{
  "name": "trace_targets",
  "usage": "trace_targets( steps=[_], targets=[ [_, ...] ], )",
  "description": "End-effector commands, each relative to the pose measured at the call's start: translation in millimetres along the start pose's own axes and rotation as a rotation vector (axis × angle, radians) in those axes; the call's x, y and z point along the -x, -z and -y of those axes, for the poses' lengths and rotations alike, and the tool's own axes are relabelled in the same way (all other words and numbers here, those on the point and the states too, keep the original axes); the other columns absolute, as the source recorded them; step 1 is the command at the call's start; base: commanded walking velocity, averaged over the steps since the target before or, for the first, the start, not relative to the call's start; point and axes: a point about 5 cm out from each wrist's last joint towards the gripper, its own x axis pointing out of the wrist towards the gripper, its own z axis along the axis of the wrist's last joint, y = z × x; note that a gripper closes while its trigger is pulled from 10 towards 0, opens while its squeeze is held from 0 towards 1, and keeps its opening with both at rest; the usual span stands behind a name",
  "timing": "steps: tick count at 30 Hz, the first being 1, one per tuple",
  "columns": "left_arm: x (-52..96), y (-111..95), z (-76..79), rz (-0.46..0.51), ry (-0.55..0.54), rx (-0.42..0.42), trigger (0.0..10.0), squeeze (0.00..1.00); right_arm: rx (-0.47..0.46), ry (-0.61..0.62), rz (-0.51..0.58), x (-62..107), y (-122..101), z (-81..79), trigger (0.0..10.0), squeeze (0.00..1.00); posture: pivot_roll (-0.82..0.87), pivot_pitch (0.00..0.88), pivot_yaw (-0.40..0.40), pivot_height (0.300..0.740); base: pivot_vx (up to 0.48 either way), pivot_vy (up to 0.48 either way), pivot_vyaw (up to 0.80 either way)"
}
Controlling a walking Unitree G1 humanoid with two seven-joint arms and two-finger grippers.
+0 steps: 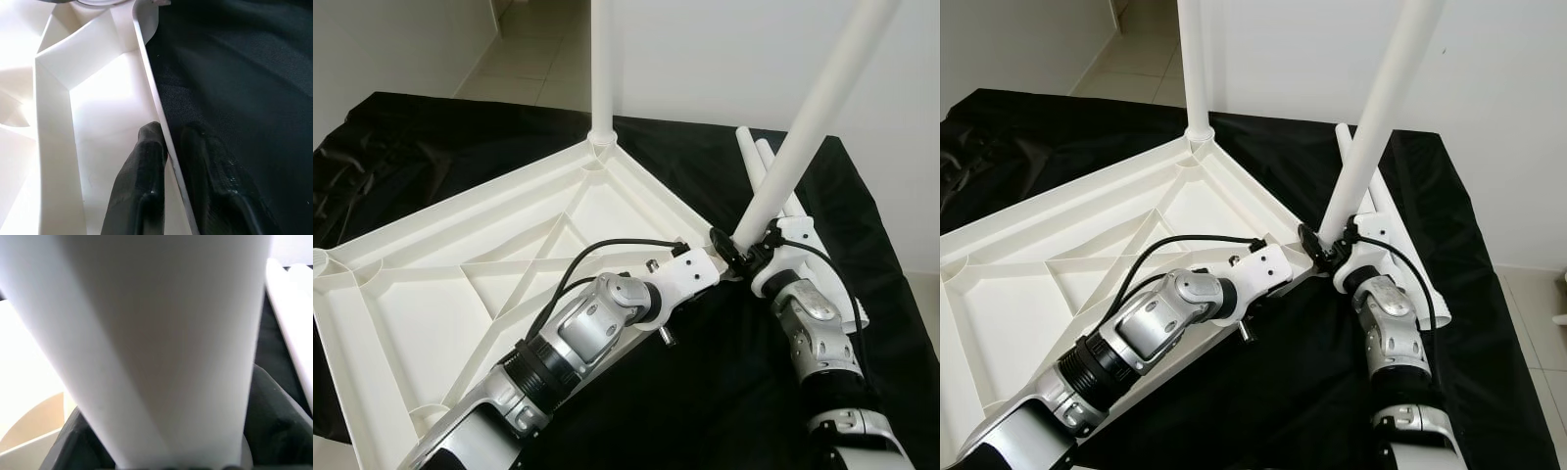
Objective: Building children table
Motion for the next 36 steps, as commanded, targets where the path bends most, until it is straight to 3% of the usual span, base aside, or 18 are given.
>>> trace_targets(
  steps=[1, 7, 11, 17, 26, 27, 28, 29, 36],
  targets=[
    [-10.8, 23, 21.0, -0.087, 0.157, 0.058, 10.0, 0.0, -0.039, 0.091, -0.047, 2.8, 10, -10.0, 10.0, 0.0, -0.05, 0.078, -0.009, 0.74, 0.0, 0.0, 0.0],
    [-11.8, 23, 19.9, -0.09, 0.156, 0.057, 10.0, 0.0, -0.085, 0.441, -0.007, 9.9, 6, -14.2, 10.0, 0.0, -0.05, 0.08, -0.003, 0.74, 0.0, 0.0, 0.0],
    [-11.9, 24, 19.9, -0.092, 0.156, 0.057, 10.0, 0.0, -0.073, 0.545, -0.015, 12.6, 3, -20.8, 10.0, 0.0, -0.05, 0.079, -0.002, 0.74, 0.0, 0.0, 0.0],
    [-11.9, 25, 20.0, -0.095, 0.158, 0.059, 10.0, 0.0, -0.056, 0.542, -0.028, 11.9, 2, -31.8, 10.0, 0.0, -0.05, 0.081, 0.001, 0.74, 0.0, 0.0, 0.0],
    [-10.3, 26, 19.5, -0.099, 0.158, 0.061, 10.0, 0.0, -0.047, 0.582, -0.037, 14.9, 2, -28.0, 10.0, 0.0, -0.05, 0.082, 0.004, 0.74, 0.0, 0.0, 0.0],
    [-10.1, 26, 19.4, -0.099, 0.158, 0.061, 10.0, 0.0, -0.049, 0.589, -0.036, 15.4, 2, -26.0, 10.0, 0.23, -0.05, 0.082, 0.006, 0.74, 0.0, 0.0, 0.0],
    [-10.1, 26, 19.4, -0.099, 0.158, 0.061, 10.0, 0.0, -0.049, 0.589, -0.036, 15.4, 2, -26.0, 10.0, 0.23, -0.05, 0.082, 0.006, 0.74, 0.0, 0.0, 0.0],
    [-10.1, 26, 19.3, -0.099, 0.158, 0.061, 10.0, 0.0, -0.063, 0.561, -0.03, 15.3, 1, -25.6, 10.0, 1.0, -0.05, 0.082, 0.007, 0.74, 0.0, 0.0, 0.0],
    [-9.9, 26, 18.8, -0.101, 0.161, 0.054, 10.0, 0.0, -0.089, 0.456, 0.045, 14.0, -10, -18.8, 10.0, 1.0, -0.05, 0.082, 0.012, 0.74, 0.0, 0.0, 0.0]
  ],
)
